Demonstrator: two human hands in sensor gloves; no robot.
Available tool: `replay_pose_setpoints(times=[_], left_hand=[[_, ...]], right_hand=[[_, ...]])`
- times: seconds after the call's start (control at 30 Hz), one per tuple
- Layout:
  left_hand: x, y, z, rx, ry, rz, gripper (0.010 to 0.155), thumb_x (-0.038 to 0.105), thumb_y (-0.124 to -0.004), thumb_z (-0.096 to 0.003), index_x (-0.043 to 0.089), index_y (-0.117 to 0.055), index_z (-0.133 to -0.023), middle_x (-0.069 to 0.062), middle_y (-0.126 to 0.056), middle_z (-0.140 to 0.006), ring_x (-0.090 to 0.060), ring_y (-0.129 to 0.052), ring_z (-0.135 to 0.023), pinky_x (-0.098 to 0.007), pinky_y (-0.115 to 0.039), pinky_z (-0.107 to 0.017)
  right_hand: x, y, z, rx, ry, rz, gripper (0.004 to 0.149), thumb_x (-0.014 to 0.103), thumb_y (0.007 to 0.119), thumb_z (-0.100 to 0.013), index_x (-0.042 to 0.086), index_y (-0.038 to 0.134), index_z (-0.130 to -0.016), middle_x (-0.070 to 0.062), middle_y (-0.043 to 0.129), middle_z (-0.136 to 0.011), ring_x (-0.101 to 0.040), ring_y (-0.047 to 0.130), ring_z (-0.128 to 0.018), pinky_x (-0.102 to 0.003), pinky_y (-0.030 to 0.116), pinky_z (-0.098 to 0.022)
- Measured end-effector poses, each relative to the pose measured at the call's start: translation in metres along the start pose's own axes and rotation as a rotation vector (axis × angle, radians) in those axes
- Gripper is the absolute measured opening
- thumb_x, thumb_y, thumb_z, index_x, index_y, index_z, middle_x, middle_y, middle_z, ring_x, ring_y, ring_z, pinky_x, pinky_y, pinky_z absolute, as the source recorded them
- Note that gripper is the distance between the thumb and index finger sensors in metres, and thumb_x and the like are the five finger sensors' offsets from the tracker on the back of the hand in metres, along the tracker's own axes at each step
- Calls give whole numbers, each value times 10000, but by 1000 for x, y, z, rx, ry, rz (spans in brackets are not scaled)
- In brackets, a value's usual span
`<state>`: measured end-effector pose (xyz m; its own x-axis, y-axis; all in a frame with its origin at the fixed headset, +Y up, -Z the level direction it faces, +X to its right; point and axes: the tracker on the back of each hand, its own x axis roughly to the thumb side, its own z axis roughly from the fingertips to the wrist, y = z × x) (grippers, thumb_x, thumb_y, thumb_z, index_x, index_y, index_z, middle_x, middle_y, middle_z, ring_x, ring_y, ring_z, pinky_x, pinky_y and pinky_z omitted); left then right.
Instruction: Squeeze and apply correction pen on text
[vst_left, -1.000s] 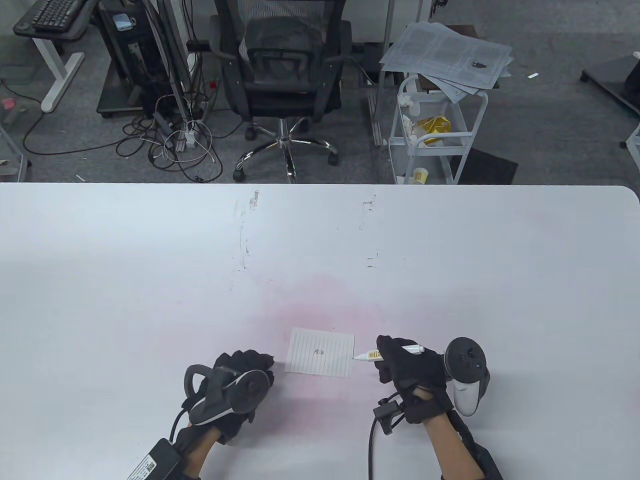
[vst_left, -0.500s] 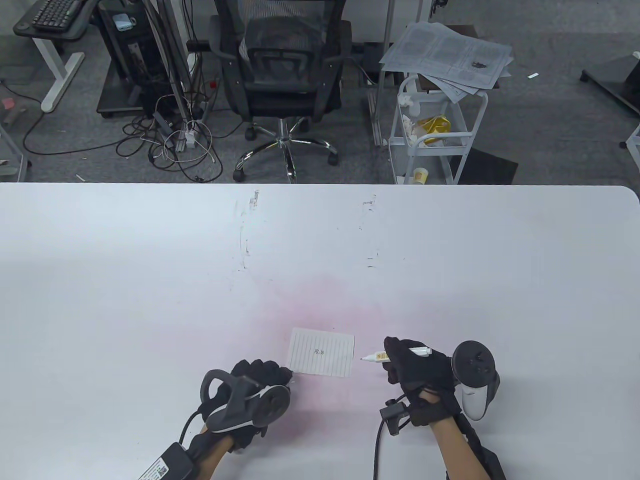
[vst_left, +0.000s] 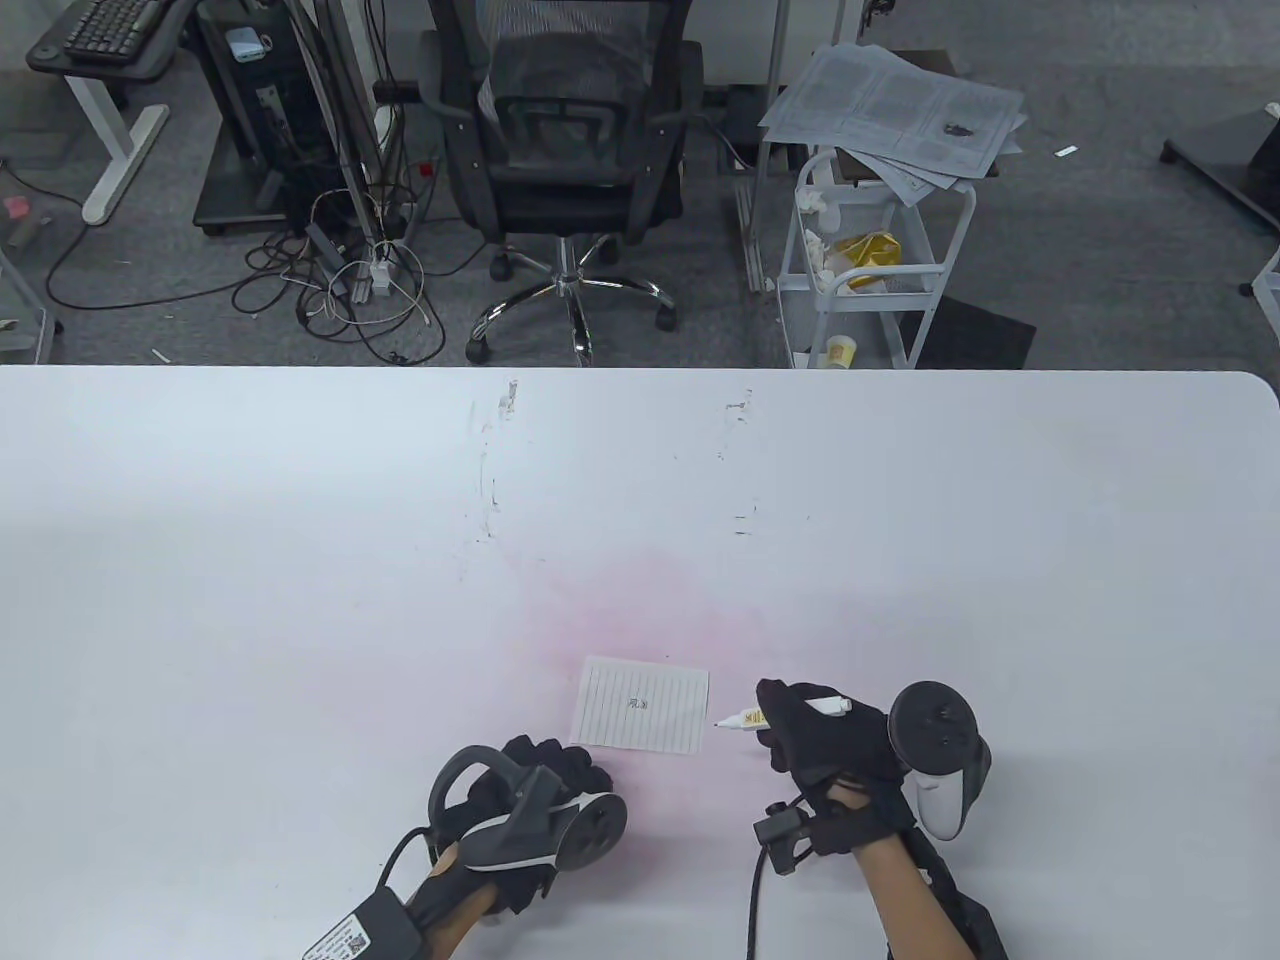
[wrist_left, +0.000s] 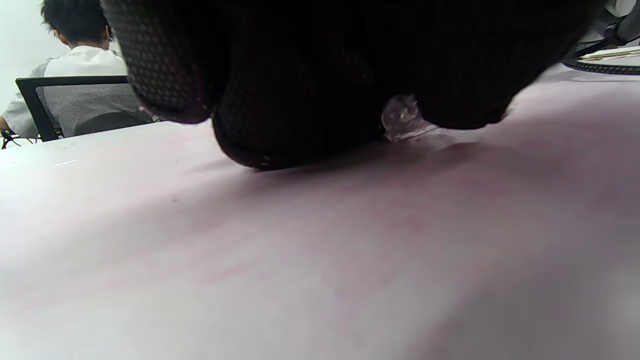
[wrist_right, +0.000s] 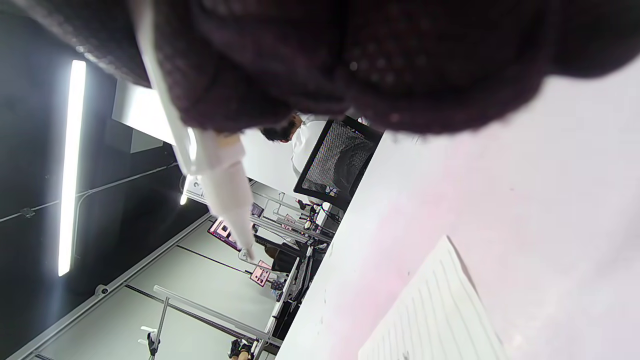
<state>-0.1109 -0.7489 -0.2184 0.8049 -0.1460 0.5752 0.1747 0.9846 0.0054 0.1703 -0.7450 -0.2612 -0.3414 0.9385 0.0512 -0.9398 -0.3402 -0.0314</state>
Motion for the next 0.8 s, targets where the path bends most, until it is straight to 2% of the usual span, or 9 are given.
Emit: replay_pose_setpoints(times=[0.2,0.43,0.57,0.7,0.8], left_hand=[[-1,-1,0,7,4,11,474,476,-878,-318,297,-871,-757,-3,-988,-667,-173,-1046,-509,-413,-865,-538],[-23,8,8,84,87,84,539,543,-782,-342,314,-833,-826,14,-971,-764,-178,-1052,-602,-417,-854,-572],[-38,16,4,162,189,144,566,536,-742,-373,334,-769,-901,16,-894,-906,-200,-984,-797,-447,-799,-646],[-46,12,-12,89,256,138,612,529,-703,-394,360,-666,-981,48,-728,-1068,-206,-800,-1014,-478,-700,-745],[-51,6,-23,33,280,136,635,530,-677,-401,376,-597,-1012,77,-611,-1128,-202,-633,-1096,-488,-614,-792]], right_hand=[[0,2,0,3,0,17,463,538,748,-416,122,951,-436,-37,935,-338,-242,972,-161,-513,822,-255],[0,1,-1,-5,-4,30,463,537,750,-415,121,951,-436,-39,935,-339,-244,972,-162,-515,820,-256],[8,4,-3,-15,-39,138,464,536,753,-414,118,952,-438,-41,936,-341,-248,973,-165,-517,819,-259],[22,15,-8,-5,-85,272,464,537,755,-412,118,953,-438,-43,937,-342,-252,974,-166,-520,819,-259],[30,25,-9,1,-115,354,464,536,759,-410,117,955,-437,-45,938,-343,-254,974,-166,-522,818,-259]])
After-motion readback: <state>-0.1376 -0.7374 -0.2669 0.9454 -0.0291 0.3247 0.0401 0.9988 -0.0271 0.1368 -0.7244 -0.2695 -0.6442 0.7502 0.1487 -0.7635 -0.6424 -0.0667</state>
